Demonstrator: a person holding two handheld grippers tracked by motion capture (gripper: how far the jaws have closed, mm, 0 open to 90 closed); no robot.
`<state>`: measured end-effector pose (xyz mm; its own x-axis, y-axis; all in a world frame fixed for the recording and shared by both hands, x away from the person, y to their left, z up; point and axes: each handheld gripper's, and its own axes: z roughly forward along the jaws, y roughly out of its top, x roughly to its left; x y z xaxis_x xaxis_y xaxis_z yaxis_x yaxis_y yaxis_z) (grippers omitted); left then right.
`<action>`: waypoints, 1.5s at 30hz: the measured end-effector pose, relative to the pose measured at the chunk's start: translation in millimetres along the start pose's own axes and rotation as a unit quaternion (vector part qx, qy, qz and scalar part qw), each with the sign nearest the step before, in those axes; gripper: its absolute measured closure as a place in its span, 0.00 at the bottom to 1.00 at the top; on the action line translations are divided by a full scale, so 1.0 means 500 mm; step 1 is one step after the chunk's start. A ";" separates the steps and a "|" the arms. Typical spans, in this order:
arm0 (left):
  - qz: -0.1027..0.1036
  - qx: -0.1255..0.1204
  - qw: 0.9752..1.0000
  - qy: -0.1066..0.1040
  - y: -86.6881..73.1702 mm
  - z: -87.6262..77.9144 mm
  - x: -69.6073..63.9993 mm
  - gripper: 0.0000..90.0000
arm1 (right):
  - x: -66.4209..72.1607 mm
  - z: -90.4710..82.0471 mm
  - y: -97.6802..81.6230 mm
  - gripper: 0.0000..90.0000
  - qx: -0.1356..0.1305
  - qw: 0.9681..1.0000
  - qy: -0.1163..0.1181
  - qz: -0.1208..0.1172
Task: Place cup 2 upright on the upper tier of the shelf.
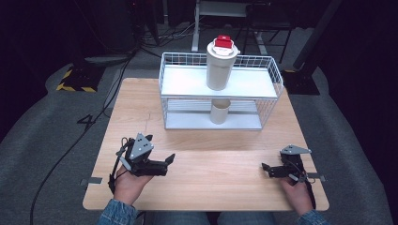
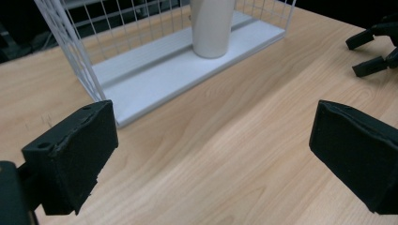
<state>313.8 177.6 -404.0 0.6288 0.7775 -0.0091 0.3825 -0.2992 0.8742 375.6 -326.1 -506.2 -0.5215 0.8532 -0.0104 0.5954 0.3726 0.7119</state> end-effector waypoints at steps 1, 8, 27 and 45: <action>-0.005 0.003 1.000 -0.002 -0.008 0.002 0.002 0.02 | 0.000 0.000 0.000 0.00 0.000 1.000 0.000 0.000; -0.022 0.033 0.999 -0.002 -0.060 0.021 0.008 0.02 | 0.000 0.000 0.000 0.00 0.000 1.000 0.000 0.000; -0.054 0.128 0.990 -0.014 -0.148 0.069 0.014 0.02 | 0.000 0.000 0.000 0.00 0.000 1.000 0.000 0.000; -0.063 0.154 0.986 0.016 -0.174 0.102 0.008 0.00 | 0.000 0.000 0.000 0.00 0.000 1.000 0.000 0.000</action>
<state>317.7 178.4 -505.0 0.5429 0.8351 -0.0892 0.6477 -0.3487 0.6774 375.6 -326.1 -506.2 -0.5216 0.8531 -0.0103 0.5954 0.3726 0.7118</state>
